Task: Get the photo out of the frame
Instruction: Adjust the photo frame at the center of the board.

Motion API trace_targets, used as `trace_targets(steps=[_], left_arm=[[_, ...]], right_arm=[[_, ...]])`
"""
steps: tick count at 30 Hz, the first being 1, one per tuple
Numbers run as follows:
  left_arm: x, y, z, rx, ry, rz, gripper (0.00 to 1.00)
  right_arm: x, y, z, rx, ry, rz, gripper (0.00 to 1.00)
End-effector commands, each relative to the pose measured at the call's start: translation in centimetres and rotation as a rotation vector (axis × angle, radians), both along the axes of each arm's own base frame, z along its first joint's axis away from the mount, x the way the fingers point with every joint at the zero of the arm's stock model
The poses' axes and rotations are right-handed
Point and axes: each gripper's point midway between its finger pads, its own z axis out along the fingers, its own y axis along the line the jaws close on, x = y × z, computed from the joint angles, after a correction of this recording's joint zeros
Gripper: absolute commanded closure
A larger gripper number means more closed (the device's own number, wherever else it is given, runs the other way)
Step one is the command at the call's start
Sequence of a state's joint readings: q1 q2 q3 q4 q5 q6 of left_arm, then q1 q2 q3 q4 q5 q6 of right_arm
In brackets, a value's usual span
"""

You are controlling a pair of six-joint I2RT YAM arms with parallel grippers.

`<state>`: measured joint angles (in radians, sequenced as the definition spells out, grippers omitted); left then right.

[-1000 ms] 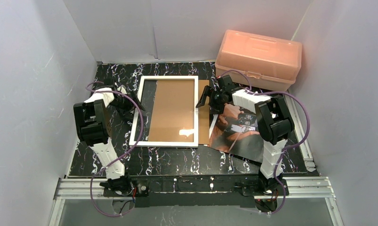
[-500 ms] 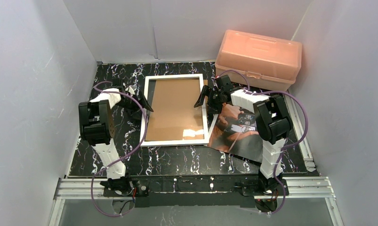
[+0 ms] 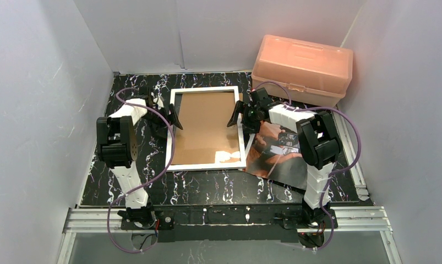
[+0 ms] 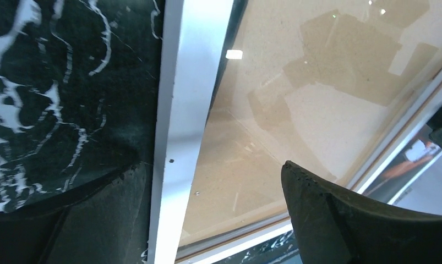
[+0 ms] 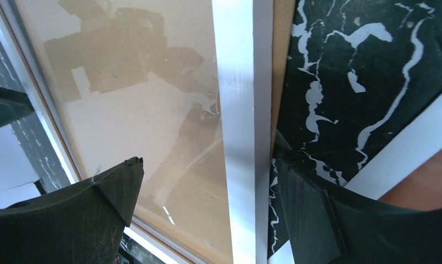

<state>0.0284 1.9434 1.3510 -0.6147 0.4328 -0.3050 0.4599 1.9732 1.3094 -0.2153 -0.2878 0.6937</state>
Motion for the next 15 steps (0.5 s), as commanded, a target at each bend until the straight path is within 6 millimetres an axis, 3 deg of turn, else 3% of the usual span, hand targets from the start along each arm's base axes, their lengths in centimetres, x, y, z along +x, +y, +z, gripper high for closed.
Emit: trace_targets(steps=[1, 7, 15], left_arm=[[1.3, 2.6, 1.8, 0.138, -0.045, 0.03, 0.07], [3.9, 4.3, 3.5, 0.15, -0.133, 0.098, 0.02], [7.7, 3.9, 3.1, 0.091, -0.137, 0.094, 0.05]], right_arm=[[1.5, -1.7, 2.2, -0.077, -0.067, -0.035, 0.01], [4.1, -2.8, 2.9, -0.063, -0.079, -0.08, 0.01], [8.1, -3.2, 2.6, -0.024, -0.082, -0.121, 0.01]])
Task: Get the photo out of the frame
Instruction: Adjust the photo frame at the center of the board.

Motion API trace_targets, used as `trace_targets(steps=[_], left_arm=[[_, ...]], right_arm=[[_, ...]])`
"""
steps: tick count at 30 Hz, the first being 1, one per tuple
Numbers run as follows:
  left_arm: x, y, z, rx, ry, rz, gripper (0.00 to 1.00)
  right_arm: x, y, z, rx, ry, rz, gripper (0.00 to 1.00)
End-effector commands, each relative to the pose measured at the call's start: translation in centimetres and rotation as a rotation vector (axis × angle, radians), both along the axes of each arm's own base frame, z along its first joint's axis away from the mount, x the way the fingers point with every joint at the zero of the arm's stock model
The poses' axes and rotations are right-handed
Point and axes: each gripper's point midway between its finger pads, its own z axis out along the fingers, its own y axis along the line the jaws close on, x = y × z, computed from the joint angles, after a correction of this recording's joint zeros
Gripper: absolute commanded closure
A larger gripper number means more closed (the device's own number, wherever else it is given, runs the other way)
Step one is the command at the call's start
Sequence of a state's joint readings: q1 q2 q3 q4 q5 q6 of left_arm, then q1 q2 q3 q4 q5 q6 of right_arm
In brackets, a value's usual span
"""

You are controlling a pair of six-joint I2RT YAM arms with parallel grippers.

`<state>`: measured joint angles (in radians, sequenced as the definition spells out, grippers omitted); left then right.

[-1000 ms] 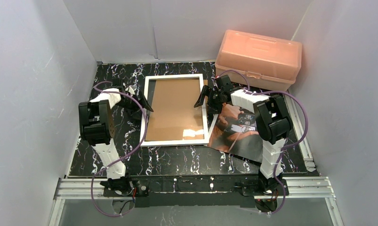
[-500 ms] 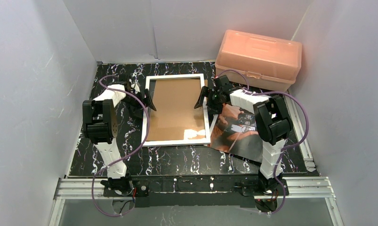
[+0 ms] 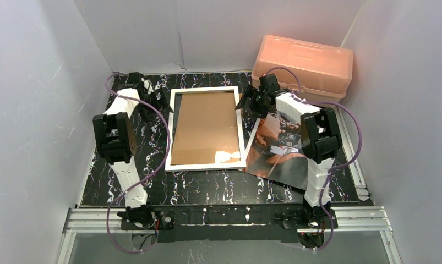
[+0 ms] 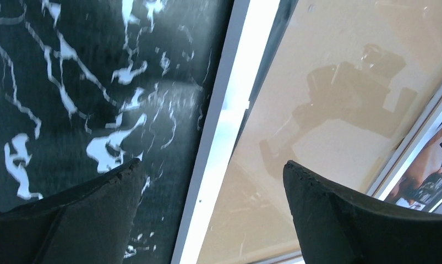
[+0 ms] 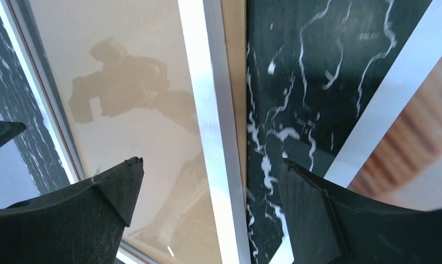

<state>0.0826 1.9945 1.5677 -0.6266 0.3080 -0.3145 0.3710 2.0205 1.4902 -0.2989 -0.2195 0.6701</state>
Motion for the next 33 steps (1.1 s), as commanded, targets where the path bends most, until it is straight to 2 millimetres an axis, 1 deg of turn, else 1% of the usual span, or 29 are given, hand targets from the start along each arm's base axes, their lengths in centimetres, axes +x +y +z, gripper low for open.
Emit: trace_targets(steps=[1, 9, 16, 19, 22, 24, 28, 33], left_arm=[[1.7, -0.6, -0.1, -0.042, 0.003, -0.006, 0.06], [4.9, -1.1, -1.2, -0.104, 0.0, 0.001, 0.08], [6.9, -2.5, -1.9, -0.2, -0.009, 0.002, 0.14], [7.6, -3.4, -1.9, -0.265, -0.018, 0.001, 0.18], [7.9, -5.2, -1.8, -0.368, -0.015, -0.011, 0.27], [7.9, -5.9, -1.9, -0.38, -0.013, -0.019, 0.3], [7.4, -6.9, -2.0, -0.39, -0.011, -0.031, 0.33], [6.9, -8.1, -2.3, -0.413, -0.008, -0.054, 0.34]], right_arm=[[2.3, 0.0, -0.2, 0.019, 0.0, -0.012, 0.01], [4.3, 0.9, -1.9, 0.038, 0.02, -0.02, 0.01], [6.1, 2.0, -2.7, 0.067, 0.026, -0.019, 0.01], [6.6, 2.8, -3.0, 0.099, 0.032, -0.014, 0.01], [6.8, 4.0, -3.2, 0.14, 0.035, 0.001, 0.01], [6.7, 4.8, -3.2, 0.157, 0.039, 0.021, 0.01], [6.4, 6.3, -3.2, 0.189, 0.042, 0.041, 0.02], [5.6, 7.9, -3.1, 0.213, 0.042, 0.077, 0.02]])
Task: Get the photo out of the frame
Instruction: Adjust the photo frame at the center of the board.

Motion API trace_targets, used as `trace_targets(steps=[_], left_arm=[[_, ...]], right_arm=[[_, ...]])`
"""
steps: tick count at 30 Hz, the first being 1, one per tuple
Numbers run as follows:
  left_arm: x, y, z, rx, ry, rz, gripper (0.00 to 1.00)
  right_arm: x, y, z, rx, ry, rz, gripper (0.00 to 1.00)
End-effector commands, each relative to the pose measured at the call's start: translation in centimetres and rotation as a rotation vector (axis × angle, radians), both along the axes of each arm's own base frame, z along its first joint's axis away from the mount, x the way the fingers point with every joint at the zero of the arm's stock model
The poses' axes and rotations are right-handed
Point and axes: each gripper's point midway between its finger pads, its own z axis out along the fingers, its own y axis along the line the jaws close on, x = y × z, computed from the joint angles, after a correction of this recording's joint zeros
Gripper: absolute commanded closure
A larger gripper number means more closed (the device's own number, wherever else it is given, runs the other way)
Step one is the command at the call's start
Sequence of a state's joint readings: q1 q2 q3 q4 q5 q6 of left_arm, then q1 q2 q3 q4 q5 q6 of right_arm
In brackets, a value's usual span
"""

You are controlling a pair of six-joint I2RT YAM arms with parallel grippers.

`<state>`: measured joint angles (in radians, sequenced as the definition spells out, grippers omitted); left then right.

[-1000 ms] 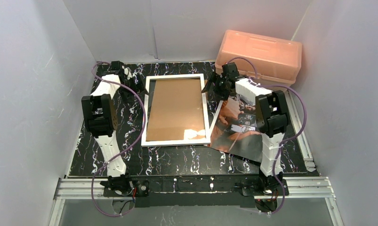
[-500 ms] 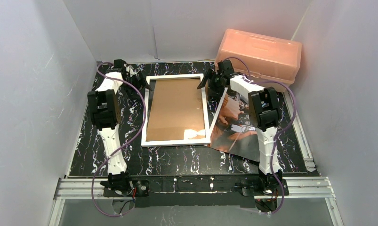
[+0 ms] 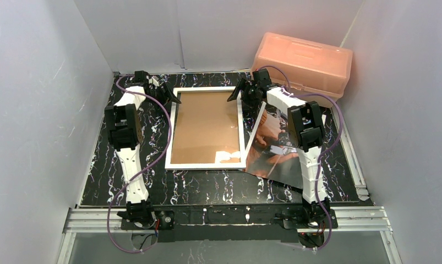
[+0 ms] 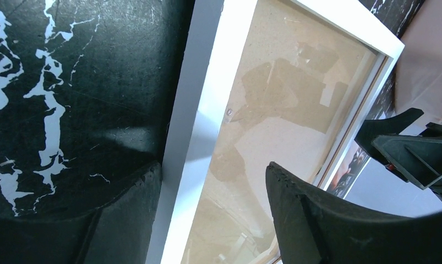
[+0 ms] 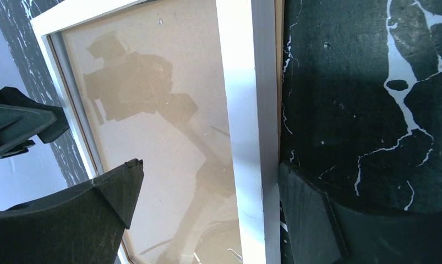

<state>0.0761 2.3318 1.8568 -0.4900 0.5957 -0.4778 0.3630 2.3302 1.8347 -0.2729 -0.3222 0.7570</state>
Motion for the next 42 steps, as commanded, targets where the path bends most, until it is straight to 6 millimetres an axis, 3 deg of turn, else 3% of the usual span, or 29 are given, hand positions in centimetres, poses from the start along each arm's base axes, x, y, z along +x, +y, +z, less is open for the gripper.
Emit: trace_targets(steps=[1, 10, 15, 23, 27, 35, 42], left_arm=[[-1.6, -3.7, 0.6, -0.095, 0.023, -0.072, 0.34], [-2.4, -4.7, 1.2, -0.107, 0.02, -0.093, 0.34], [-3.2, -4.6, 2.2, -0.103, 0.001, -0.077, 0.34], [-5.9, -4.3, 2.1, -0.08, 0.005, -0.063, 0.33], [-6.7, -4.1, 2.3, -0.057, -0.002, -0.065, 0.3], [-6.7, -1.8, 3.1, 0.001, 0.011, -0.016, 0.26], [-6.0, -1.5, 4.2, 0.004, -0.004, -0.024, 0.23]], right_arm=[[-1.3, 4.0, -0.9, 0.082, 0.019, 0.085, 0.02], [-1.6, 4.7, 0.6, 0.108, -0.011, 0.111, 0.02], [-2.2, 3.2, 1.7, 0.087, -0.052, 0.041, 0.02], [-4.4, -0.4, 0.7, -0.009, -0.022, -0.05, 0.03], [-5.6, 0.7, 0.5, -0.005, -0.002, 0.03, 0.04], [-7.7, 5.7, 0.7, 0.005, -0.006, 0.134, 0.04], [-6.2, 4.1, 1.9, -0.043, -0.041, 0.065, 0.02]])
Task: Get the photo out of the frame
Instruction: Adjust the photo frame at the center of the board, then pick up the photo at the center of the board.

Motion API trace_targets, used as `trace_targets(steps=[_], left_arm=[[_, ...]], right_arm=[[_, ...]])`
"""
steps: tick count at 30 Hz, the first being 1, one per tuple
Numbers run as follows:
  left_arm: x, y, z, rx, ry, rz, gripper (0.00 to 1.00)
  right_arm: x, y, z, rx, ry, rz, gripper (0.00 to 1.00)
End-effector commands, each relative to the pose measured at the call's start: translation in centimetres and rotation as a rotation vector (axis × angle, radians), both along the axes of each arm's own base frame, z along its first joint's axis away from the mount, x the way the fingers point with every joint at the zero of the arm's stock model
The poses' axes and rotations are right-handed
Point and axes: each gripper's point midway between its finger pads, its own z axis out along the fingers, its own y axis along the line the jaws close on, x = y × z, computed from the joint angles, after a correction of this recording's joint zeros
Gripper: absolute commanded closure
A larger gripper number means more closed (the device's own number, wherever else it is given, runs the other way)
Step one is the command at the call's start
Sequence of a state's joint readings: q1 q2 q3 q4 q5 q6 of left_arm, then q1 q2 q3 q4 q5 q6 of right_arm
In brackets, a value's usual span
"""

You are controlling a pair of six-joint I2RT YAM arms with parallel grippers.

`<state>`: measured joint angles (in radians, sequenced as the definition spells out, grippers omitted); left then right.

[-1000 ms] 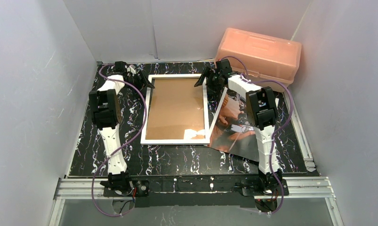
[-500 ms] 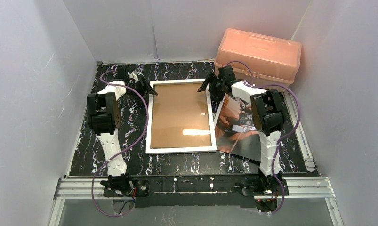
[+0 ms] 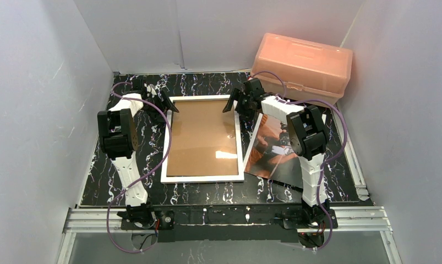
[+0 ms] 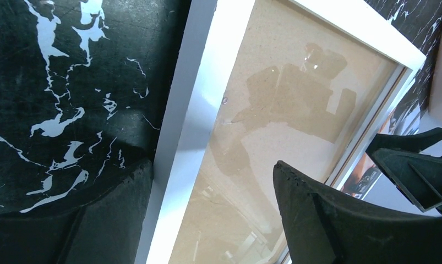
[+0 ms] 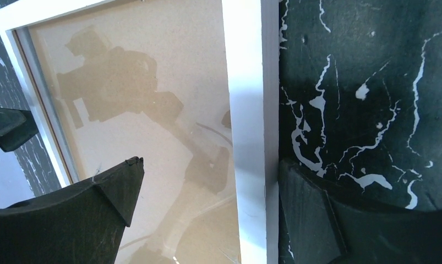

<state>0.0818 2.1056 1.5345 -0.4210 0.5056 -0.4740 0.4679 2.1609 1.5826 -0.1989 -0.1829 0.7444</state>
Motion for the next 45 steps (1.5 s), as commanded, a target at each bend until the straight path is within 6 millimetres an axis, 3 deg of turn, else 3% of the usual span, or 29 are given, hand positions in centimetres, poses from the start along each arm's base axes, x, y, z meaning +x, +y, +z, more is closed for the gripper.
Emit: trace_targets(steps=[1, 9, 11, 17, 21, 25, 27, 30, 35, 40, 45], left_arm=[[-0.4, -2.6, 4.2, -0.076, -0.038, -0.067, 0.22], [-1.9, -2.0, 5.1, -0.025, -0.04, -0.072, 0.06], [-2.2, -1.6, 5.5, 0.001, -0.044, -0.069, 0.01], [-4.1, -0.8, 7.8, 0.066, -0.062, -0.065, 0.01], [-6.8, -1.0, 9.2, 0.056, -0.061, -0.031, 0.01], [-10.4, -2.0, 10.8, 0.029, -0.077, -0.009, 0.02], [-12.2, -2.8, 10.8, 0.023, -0.074, -0.013, 0.02], [-14.8, -5.4, 11.1, 0.007, -0.078, -0.076, 0.01], [-17.7, -7.7, 11.0, -0.007, -0.065, -0.119, 0.02], [-19.2, -9.4, 10.4, -0.016, -0.056, -0.16, 0.02], [-20.2, -10.1, 10.4, -0.025, -0.06, -0.192, 0.01]], right_arm=[[-0.4, 2.2, 2.5, 0.054, -0.007, 0.04, 0.02], [0.8, -2.2, 5.1, -0.027, -0.053, -0.022, 0.01], [0.6, -3.2, 5.9, -0.047, -0.063, -0.031, 0.01], [-1.4, -5.8, 8.5, -0.135, -0.103, -0.027, 0.01], [-4.3, -9.4, 9.3, -0.197, -0.086, -0.061, 0.01], [-8.0, -14.8, 9.3, -0.224, 0.008, -0.147, 0.02], [-9.9, -17.5, 10.3, -0.241, 0.007, -0.197, 0.02], [-12.6, -21.3, 10.8, -0.274, 0.027, -0.257, 0.01], [-16.5, -27.6, 9.4, -0.39, 0.122, -0.409, 0.01], [-20.0, -31.1, 7.5, -0.435, 0.215, -0.558, 0.01], [-22.6, -31.5, 5.4, -0.417, 0.29, -0.595, 0.02]])
